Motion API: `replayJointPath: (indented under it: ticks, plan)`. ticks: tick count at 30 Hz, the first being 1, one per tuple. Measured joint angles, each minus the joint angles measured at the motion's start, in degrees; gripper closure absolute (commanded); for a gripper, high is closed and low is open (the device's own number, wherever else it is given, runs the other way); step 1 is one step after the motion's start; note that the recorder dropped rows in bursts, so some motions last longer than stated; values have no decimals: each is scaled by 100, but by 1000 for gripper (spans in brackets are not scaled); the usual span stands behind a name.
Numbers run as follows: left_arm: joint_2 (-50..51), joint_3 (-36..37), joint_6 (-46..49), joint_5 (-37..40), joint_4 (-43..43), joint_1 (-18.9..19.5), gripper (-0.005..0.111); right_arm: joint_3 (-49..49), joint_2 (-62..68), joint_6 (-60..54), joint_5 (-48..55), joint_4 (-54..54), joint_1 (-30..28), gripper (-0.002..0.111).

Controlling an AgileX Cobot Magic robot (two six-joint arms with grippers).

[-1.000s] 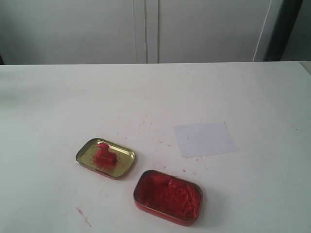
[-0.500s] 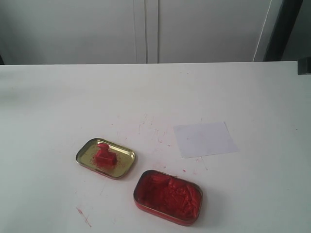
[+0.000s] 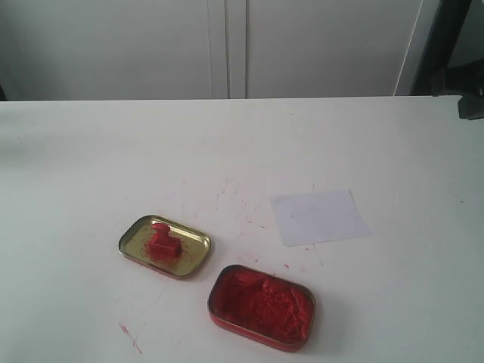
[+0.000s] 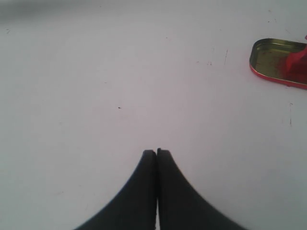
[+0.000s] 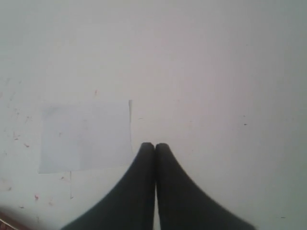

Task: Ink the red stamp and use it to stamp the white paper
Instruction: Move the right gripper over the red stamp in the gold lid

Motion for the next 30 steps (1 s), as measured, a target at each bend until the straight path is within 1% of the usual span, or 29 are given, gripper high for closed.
replayJointPath:
  ticks: [7, 9, 17, 25, 30]
  plan:
    - [0, 0, 0, 0, 0, 0, 107, -354, 431, -103, 61, 59, 518, 108]
    - [0, 0, 0, 0, 0, 0, 107, -504, 642, -112, 92, 73, 767, 108]
    - [0, 0, 0, 0, 0, 0, 107, -1396, 1699, -196, 265, 83, 1565, 108]
    - [0, 0, 0, 0, 0, 0, 107, -2162, 2615, -398, 527, 83, 2122, 108]
    - [0, 0, 0, 0, 0, 0, 107, -2440, 2967, -517, 622, 102, 2389, 108]
